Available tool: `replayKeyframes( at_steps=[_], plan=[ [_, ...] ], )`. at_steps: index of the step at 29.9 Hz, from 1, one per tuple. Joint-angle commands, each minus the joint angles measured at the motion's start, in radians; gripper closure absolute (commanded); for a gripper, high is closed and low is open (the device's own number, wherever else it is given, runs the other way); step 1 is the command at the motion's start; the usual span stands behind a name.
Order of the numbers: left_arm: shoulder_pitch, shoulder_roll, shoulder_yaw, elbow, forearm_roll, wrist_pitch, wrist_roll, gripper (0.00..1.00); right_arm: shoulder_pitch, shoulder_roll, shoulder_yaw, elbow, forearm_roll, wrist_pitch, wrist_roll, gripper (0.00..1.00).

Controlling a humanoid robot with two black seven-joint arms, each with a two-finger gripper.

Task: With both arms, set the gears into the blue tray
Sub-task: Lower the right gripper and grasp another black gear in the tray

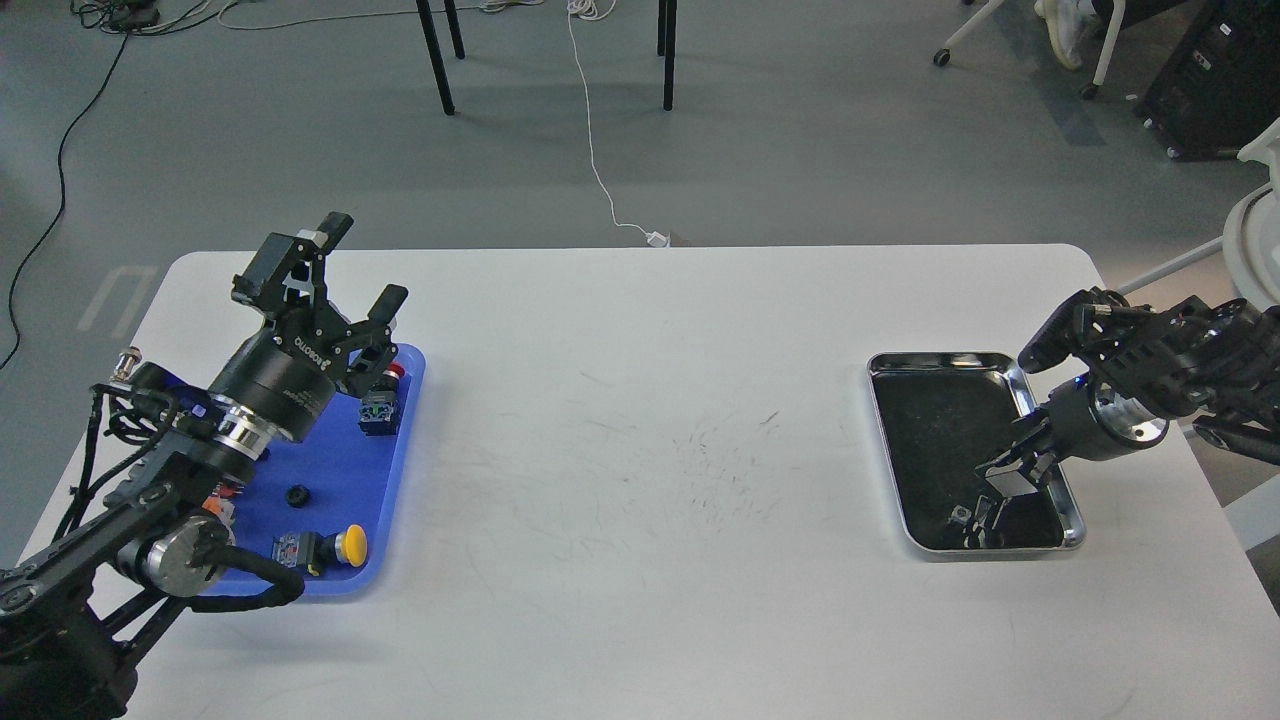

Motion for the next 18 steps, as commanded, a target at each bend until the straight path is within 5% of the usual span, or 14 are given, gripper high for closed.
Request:
replayKeyframes(
  at_steps=[1,7,15,18],
  plan=[
    [0.0,0.002,-0.001,-0.001,0.001,-0.001,0.0,0.02,-0.003,0.005,-0.001,-0.001,0.0,0.001,0.0,0.25],
    [0.0,0.008,-0.001,-0.001,-0.001,0.0,0.0,0.02,-0.014,0.005,-0.001,-0.011,0.0,0.001,0.0,0.49],
    [0.0,0.008,-0.001,-0.001,0.001,-0.001,0.0,0.02,-0.022,0.013,-0.003,-0.021,0.0,0.001,0.0,0.54],
    [0.0,0.01,-0.002,-0.001,0.001,-0.001,0.0,0.02,-0.022,0.016,-0.001,-0.023,0.0,0.001,0.0,0.64]
  ],
)
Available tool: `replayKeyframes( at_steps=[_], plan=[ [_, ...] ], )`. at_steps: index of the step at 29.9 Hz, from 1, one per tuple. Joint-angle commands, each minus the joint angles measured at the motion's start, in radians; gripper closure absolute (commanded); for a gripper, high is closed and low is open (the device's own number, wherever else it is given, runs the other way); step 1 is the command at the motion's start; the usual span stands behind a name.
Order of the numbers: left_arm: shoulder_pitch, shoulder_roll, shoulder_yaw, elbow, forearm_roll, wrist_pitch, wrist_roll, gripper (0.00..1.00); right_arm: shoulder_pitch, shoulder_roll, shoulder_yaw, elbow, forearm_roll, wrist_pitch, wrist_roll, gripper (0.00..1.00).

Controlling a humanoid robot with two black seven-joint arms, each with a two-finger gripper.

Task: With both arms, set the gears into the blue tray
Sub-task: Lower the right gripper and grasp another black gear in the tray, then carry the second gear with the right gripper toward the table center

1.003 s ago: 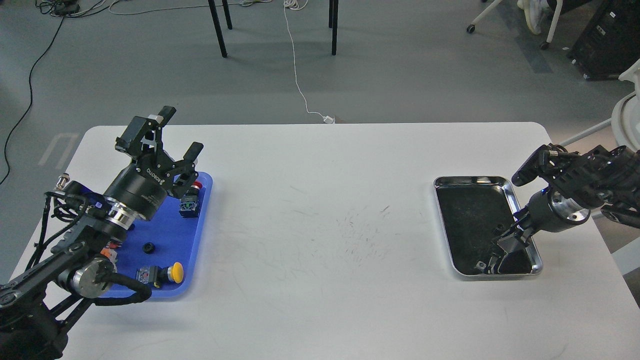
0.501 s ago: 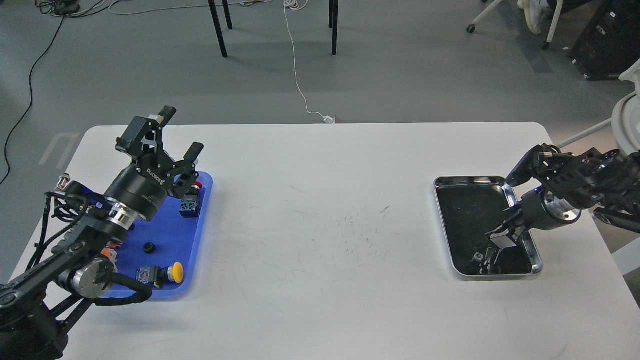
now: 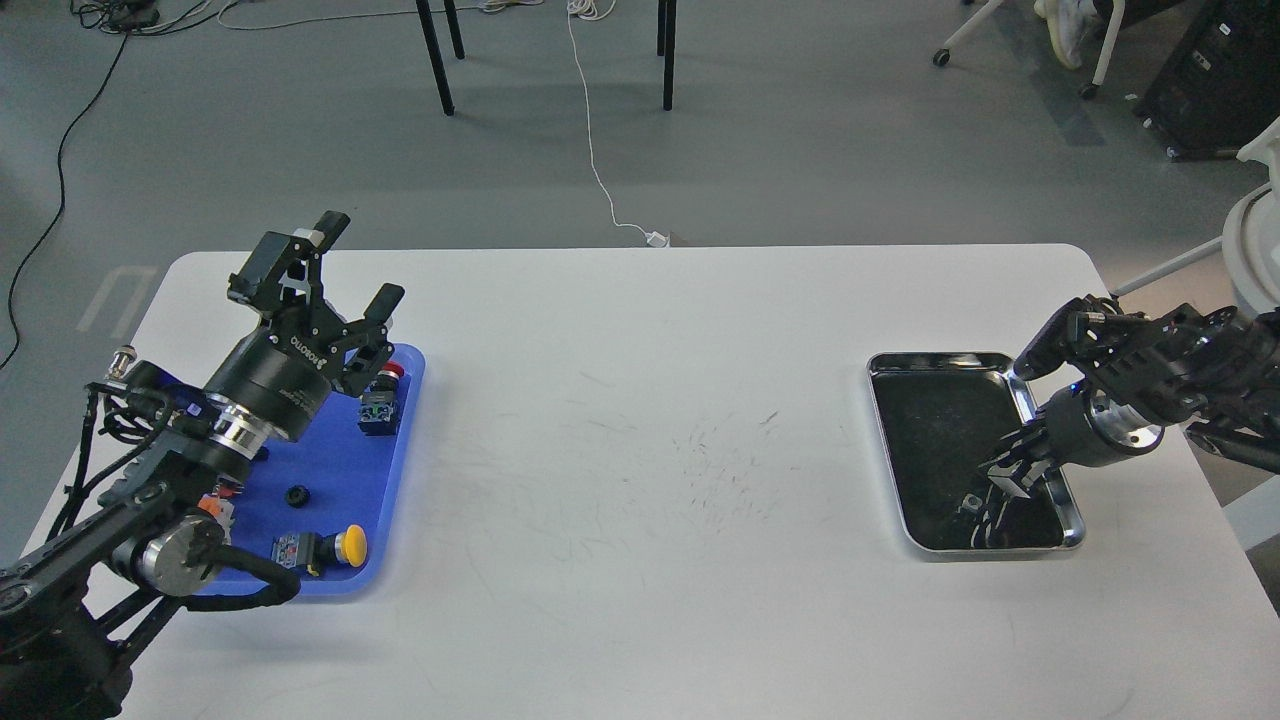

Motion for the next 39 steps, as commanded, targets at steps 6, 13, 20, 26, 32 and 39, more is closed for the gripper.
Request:
replayKeyframes(
  at_steps=[6,13,20,26,32,39],
  plan=[
    [0.002,0.001,-0.001,0.0,-0.001,0.0,0.0,0.02,0.0,0.008,0.001,-0.004,0.0,0.0,0.0,0.75],
    [0.003,0.001,-0.001,-0.001,0.001,0.0,0.0,0.02,0.006,0.0,0.001,0.008,0.001,0.001,0.0,0.85],
    [0.002,-0.001,-0.004,-0.001,-0.001,0.0,0.0,0.02,0.101,-0.053,0.011,0.111,0.011,0.006,0.0,0.87],
    [0.002,-0.001,-0.006,-0.001,-0.001,0.0,0.0,0.02,0.239,-0.009,0.018,0.221,0.174,0.006,0.0,0.86],
    [0.003,0.002,-0.038,-0.001,-0.002,-0.011,0.0,0.02,0.253,0.215,0.025,0.204,0.351,-0.032,0.0,0.86],
    [0.051,0.051,-0.106,-0.006,-0.005,-0.071,0.0,0.02,0.199,0.465,0.011,0.12,0.446,-0.068,0.0,0.85]
  ],
)
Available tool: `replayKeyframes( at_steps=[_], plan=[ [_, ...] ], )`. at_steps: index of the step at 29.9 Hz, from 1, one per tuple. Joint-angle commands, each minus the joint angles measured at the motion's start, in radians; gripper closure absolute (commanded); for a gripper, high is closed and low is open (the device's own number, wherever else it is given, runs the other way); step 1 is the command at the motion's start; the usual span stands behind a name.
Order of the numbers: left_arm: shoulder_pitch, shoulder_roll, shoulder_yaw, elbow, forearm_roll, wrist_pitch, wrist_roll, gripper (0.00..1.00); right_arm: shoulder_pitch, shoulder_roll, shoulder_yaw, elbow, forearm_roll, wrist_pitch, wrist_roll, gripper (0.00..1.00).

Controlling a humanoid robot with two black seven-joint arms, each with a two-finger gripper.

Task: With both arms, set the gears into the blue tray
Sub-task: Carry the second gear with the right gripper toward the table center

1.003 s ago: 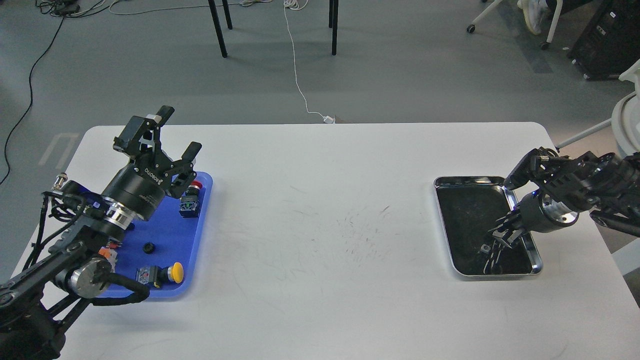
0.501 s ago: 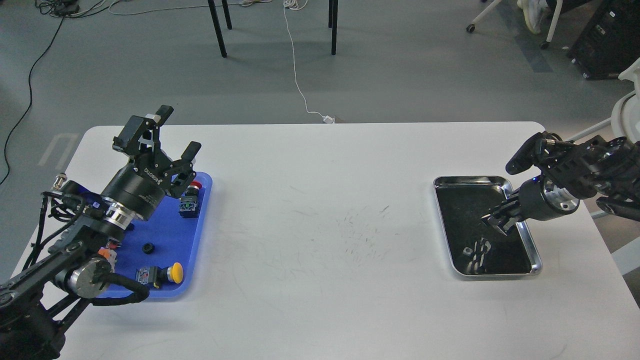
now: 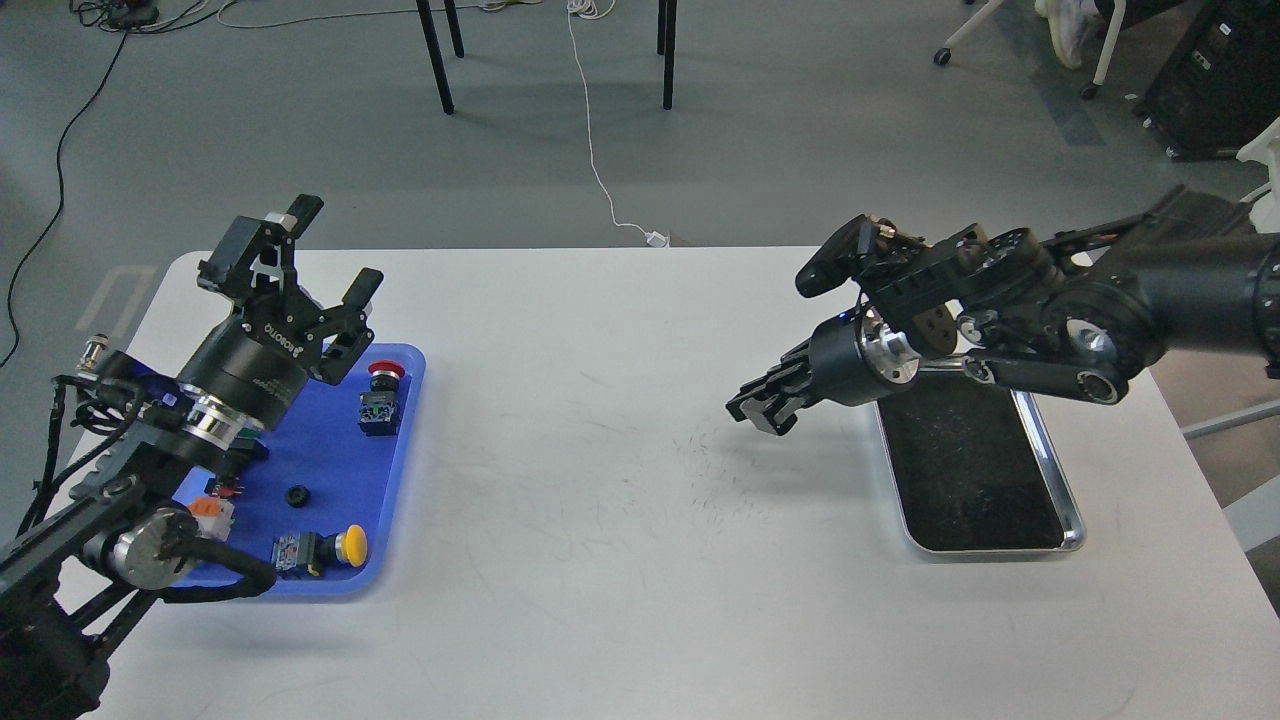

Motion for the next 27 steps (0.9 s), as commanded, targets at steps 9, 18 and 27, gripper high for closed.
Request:
replayKeyframes(
  at_steps=[9,18,27],
  plan=[
    [0.061,0.033,-0.056,-0.013,-0.003,-0.031,0.0,0.02,-0.105,0.162,-0.032,-0.11,0.022,-0.021,0.0,0.84],
    [0.075,0.032,-0.064,-0.021,-0.003,-0.031,0.0,0.02,-0.16,0.162,-0.035,-0.139,0.022,-0.042,0.0,0.8],
    [0.084,0.032,-0.064,-0.021,-0.001,-0.031,0.0,0.02,-0.159,0.162,-0.018,-0.144,0.047,-0.061,0.0,0.39]
  ],
)
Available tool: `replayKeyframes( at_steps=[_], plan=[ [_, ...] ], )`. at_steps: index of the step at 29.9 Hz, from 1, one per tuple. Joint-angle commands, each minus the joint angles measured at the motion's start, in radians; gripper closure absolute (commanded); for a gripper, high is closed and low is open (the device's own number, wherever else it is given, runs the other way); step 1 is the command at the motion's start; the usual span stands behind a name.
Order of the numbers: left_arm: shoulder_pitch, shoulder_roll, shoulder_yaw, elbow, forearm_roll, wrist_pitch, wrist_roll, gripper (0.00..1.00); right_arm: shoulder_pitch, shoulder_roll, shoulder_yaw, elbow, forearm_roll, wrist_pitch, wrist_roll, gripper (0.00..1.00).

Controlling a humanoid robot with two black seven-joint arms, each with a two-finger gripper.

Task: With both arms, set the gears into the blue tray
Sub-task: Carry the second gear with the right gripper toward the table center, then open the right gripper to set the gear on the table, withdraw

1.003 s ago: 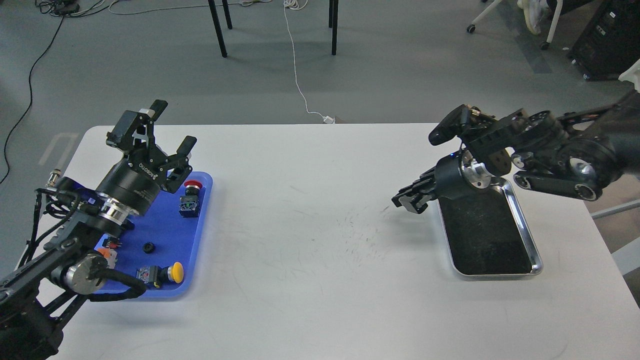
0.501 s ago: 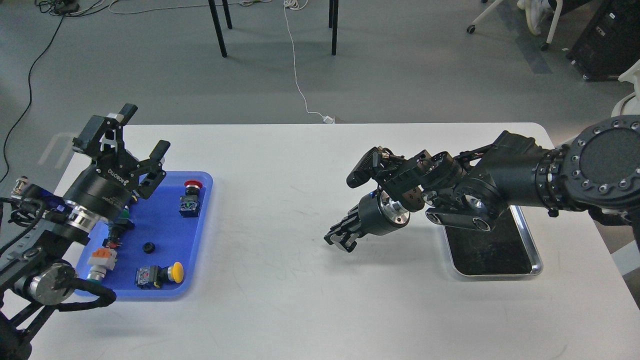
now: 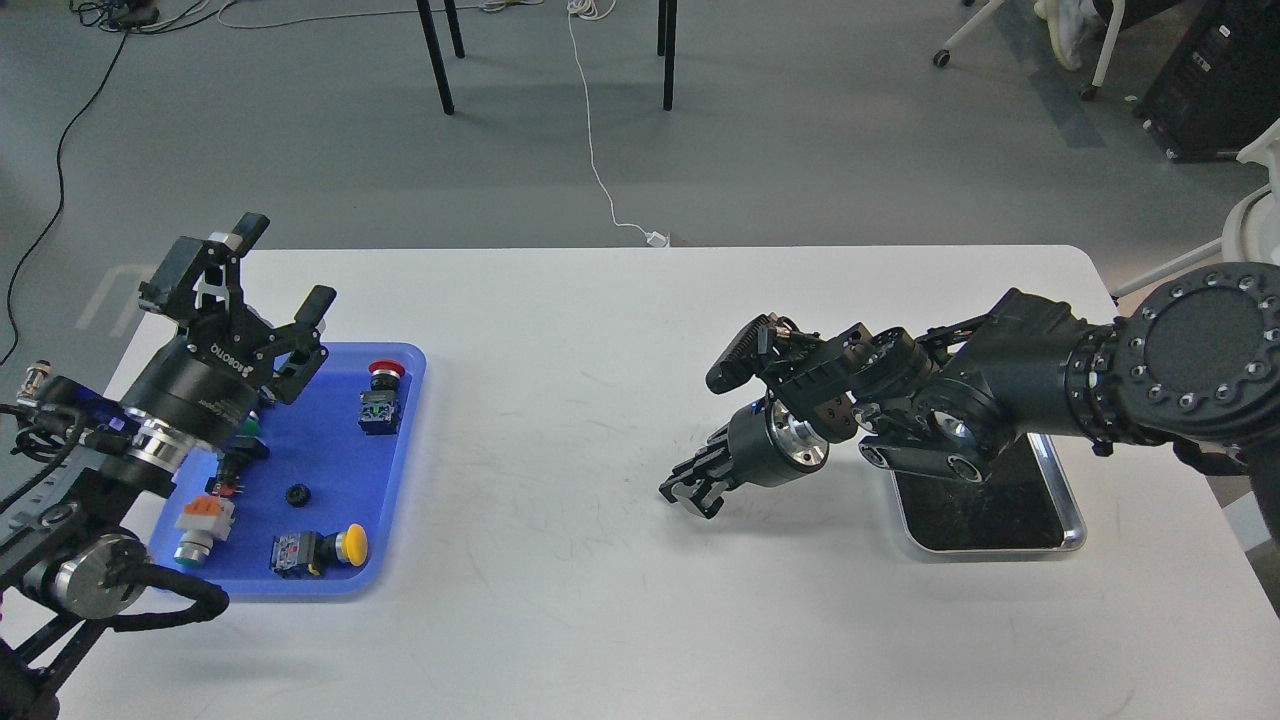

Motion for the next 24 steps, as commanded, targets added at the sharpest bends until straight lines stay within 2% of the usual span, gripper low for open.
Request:
replayKeyframes(
  at_steps=[1,4,5,7,13,17,24],
  plan=[
    [0.001,0.0,0.003,0.0,-0.001,0.0,0.0,0.02,0.007,0.0,0.007,0.002,0.04,-0.02,0.0,0.32],
    [0.001,0.0,0.003,0.0,0.0,0.0,0.0,0.02,0.016,0.0,0.01,0.006,0.115,-0.032,0.0,0.1],
    [-0.001,0.0,0.003,0.0,0.0,0.0,0.0,0.02,0.018,0.0,0.014,0.008,0.126,-0.033,0.0,0.06],
    [0.001,0.001,0.006,0.0,0.003,0.0,0.0,0.02,0.024,-0.005,0.066,0.012,0.134,-0.037,0.0,0.04],
    [-0.014,0.032,0.017,-0.001,0.068,-0.035,0.0,0.02,-0.049,-0.236,0.292,0.051,0.181,-0.037,0.0,0.03],
    [-0.056,0.029,0.018,-0.001,0.251,-0.073,0.0,0.02,-0.199,-0.395,0.523,0.091,0.285,-0.035,0.0,0.03],
    [-0.151,0.014,0.05,-0.035,0.713,-0.092,0.0,0.02,-0.526,-0.506,0.919,0.092,0.531,-0.027,0.0,0.02]
  ],
)
